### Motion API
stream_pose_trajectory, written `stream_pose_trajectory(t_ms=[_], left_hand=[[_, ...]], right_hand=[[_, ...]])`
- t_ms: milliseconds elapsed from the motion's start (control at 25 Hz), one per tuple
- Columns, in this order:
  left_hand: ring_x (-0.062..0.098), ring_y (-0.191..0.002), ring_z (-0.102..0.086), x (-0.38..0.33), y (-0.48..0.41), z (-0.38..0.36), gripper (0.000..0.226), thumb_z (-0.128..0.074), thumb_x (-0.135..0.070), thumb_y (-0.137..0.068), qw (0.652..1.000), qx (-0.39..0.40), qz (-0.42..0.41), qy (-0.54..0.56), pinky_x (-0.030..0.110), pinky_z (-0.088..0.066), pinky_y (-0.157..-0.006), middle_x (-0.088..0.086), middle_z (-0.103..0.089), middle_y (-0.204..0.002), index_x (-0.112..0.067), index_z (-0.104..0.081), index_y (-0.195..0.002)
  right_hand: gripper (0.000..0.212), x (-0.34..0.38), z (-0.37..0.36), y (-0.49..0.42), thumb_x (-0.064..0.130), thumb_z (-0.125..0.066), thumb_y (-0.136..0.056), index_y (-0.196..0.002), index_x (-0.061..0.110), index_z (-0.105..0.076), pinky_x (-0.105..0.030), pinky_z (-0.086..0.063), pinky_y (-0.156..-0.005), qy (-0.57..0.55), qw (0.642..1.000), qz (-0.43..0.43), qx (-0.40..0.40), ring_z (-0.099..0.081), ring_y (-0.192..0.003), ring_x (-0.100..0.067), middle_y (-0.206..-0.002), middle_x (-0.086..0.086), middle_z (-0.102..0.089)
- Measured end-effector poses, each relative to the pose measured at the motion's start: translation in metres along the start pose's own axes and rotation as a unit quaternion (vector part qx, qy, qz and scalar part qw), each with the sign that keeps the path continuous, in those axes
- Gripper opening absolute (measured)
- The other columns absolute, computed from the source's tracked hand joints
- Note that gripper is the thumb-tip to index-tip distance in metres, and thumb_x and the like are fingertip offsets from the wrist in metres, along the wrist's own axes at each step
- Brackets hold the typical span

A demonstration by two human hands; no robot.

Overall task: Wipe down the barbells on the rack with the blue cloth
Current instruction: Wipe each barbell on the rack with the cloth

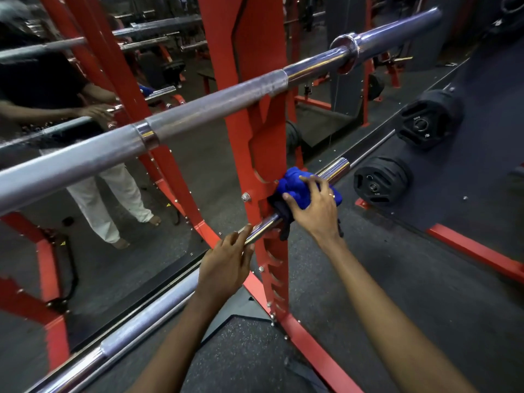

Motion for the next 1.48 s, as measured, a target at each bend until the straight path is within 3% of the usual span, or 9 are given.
stream_pose_trajectory(t_ms=[120,240,480,600,720,800,1000,1280,1480], left_hand=[[0.033,-0.088,-0.068,-0.022,-0.022,0.002,0.035,-0.034,-0.05,-0.106,0.997,0.028,0.065,0.034,0.038,-0.042,-0.059,0.004,-0.067,-0.101,-0.024,-0.053,-0.12],[0.03,-0.084,-0.068,-0.029,-0.029,-0.003,0.037,-0.03,-0.051,-0.106,0.999,0.016,0.049,-0.01,0.036,-0.038,-0.055,0.003,-0.067,-0.095,-0.021,-0.052,-0.108],[0.028,-0.111,-0.064,-0.022,-0.019,-0.025,0.054,-0.032,-0.035,-0.103,0.997,-0.043,-0.013,-0.065,0.041,-0.054,-0.08,0.008,-0.056,-0.146,-0.026,-0.036,-0.156],[0.027,-0.118,-0.062,-0.023,-0.019,-0.024,0.061,-0.028,-0.03,-0.097,0.997,-0.043,-0.022,-0.06,0.04,-0.052,-0.087,0.007,-0.053,-0.15,-0.027,-0.034,-0.158],[0.024,-0.112,-0.063,-0.023,-0.019,-0.022,0.055,-0.032,-0.032,-0.102,0.997,-0.045,-0.012,-0.053,0.037,-0.049,-0.085,0.002,-0.057,-0.146,-0.03,-0.035,-0.157],[0.023,-0.107,-0.065,-0.023,-0.018,-0.02,0.052,-0.039,-0.032,-0.104,0.998,-0.047,-0.013,-0.046,0.037,-0.049,-0.083,-0.001,-0.06,-0.142,-0.031,-0.037,-0.156],[0.022,-0.113,-0.064,-0.025,-0.018,-0.02,0.054,-0.046,-0.031,-0.102,0.999,-0.046,-0.013,-0.026,0.036,-0.049,-0.086,-0.001,-0.061,-0.138,-0.031,-0.038,-0.155],[0.024,-0.115,-0.062,-0.023,-0.018,-0.022,0.05,-0.037,-0.042,-0.106,0.999,-0.045,-0.011,-0.013,0.039,-0.048,-0.088,0.0,-0.058,-0.144,-0.031,-0.038,-0.155],[0.028,-0.129,-0.051,-0.036,-0.026,-0.023,0.056,-0.043,-0.038,-0.103,0.996,-0.055,-0.042,0.05,0.043,-0.046,-0.103,0.005,-0.045,-0.156,-0.018,-0.039,-0.155]], right_hand=[[0.059,-0.007,0.002,-0.022,0.058,-0.068,-0.083,-0.132,0.026,-0.059,-0.049,-0.053,-0.096,0.018,0.998,0.047,0.038,-0.058,-0.12,-0.033,-0.133,-0.006,-0.055],[0.056,-0.022,0.005,-0.049,0.04,-0.07,-0.083,-0.137,0.031,-0.061,-0.051,-0.049,-0.105,0.001,1.0,-0.008,0.023,-0.055,-0.13,-0.033,-0.146,-0.007,-0.051],[0.039,-0.018,-0.01,-0.006,0.04,-0.071,-0.09,-0.126,0.028,-0.063,-0.044,-0.033,-0.117,-0.033,0.999,0.024,0.032,-0.042,-0.142,-0.028,-0.151,-0.006,-0.045],[0.041,-0.036,0.002,-0.017,0.045,-0.072,-0.088,-0.124,0.026,-0.062,-0.043,-0.046,-0.108,-0.044,0.998,0.047,0.026,-0.051,-0.132,-0.028,-0.144,-0.004,-0.046],[0.042,-0.037,-0.004,-0.043,0.042,-0.068,-0.084,-0.123,0.027,-0.058,-0.054,-0.051,-0.101,-0.067,0.994,-0.077,-0.039,-0.055,-0.125,-0.032,-0.142,-0.005,-0.046],[0.042,-0.019,-0.014,-0.033,0.039,-0.066,-0.084,-0.124,0.028,-0.057,-0.057,-0.049,-0.103,-0.068,0.99,-0.113,-0.055,-0.051,-0.128,-0.034,-0.145,-0.006,-0.044],[0.036,-0.017,-0.013,0.001,0.034,-0.07,-0.09,-0.124,0.027,-0.061,-0.044,-0.043,-0.11,-0.094,0.995,-0.032,-0.015,-0.051,-0.132,-0.025,-0.145,-0.002,-0.044],[0.046,-0.046,-0.005,-0.059,0.034,-0.067,-0.087,-0.132,0.027,-0.059,-0.052,-0.05,-0.105,-0.09,0.983,-0.153,-0.041,-0.053,-0.129,-0.034,-0.148,-0.008,-0.042],[0.037,-0.054,0.001,-0.052,0.039,-0.067,-0.083,-0.12,0.033,-0.065,-0.049,-0.04,-0.112,-0.053,0.996,-0.016,0.064,-0.048,-0.135,-0.024,-0.142,0.002,-0.051]])
Point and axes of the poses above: each hand's wrist, its own y-axis away from the middle knuckle, its own z-axis out of the back of the hand, x = y × z, the point moved 1 cm from there along -y, towards the middle knuckle
